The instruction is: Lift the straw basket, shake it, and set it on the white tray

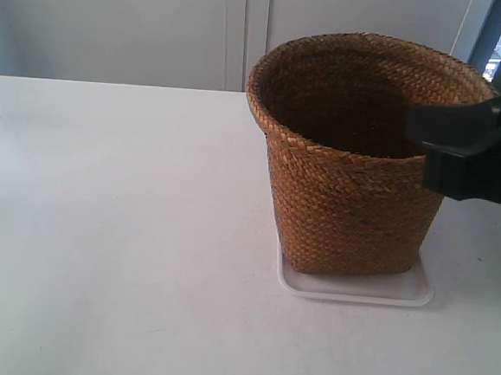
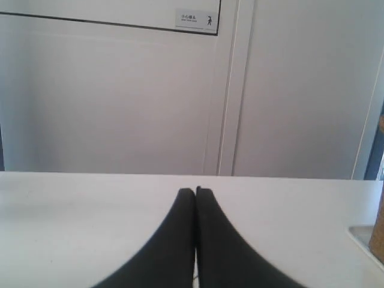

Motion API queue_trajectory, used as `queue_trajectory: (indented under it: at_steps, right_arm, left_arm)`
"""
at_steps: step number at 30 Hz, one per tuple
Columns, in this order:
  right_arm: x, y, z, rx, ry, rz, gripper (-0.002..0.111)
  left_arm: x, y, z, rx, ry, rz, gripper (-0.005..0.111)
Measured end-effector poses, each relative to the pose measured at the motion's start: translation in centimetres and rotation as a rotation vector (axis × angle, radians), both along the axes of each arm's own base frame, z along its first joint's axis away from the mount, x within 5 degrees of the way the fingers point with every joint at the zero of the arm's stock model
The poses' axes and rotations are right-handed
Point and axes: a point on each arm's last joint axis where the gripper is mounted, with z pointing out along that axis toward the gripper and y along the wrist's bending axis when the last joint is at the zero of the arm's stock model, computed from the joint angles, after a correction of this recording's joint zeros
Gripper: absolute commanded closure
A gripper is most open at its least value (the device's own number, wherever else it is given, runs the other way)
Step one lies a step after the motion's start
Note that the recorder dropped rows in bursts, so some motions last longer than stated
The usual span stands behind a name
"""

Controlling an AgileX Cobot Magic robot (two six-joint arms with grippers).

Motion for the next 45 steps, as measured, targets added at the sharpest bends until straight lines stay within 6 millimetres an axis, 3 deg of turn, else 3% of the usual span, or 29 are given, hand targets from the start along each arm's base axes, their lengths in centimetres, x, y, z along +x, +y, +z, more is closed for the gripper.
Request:
queue_trajectory:
  at_steps: [7,34,38,40,44,45]
  right_arm:
    - [0.0,0.0,0.0,0.000,0.000,0.000,0.108]
    - [0.0,0.0,0.0,0.000,0.000,0.000,0.108]
    - [-0.7,-0.7,0.1,-0.067,-0.093,-0.010,0.108]
    - [-0.8,-1.8,-1.2,-0.088,-0.195,-0.091,0.108]
    - [-2.4,-4.4,-7.4,-0.105,-0.225,-0.259,0.108]
    - [-2.9,-4.6,-8.0,-0.104,-0.229,-0.275,0.108]
  left_arm:
    - [-0.1,0.0,-1.2,-0.031,0.029,-0.002,0.107]
    - [-0.1,0.0,-1.3,-0.046,0.036,-0.004,0.107]
    - [-0.1,0.0,-1.3,-0.046,0.036,-0.004,0.107]
    - [-0.1,0.0,-1.3,-0.046,0.036,-0.004,0.107]
    - [-0.1,0.0,-1.3,-0.048,0.036,-0.004,0.107]
    - [-0.1,0.0,-1.3,-0.048,0.036,-0.004,0.107]
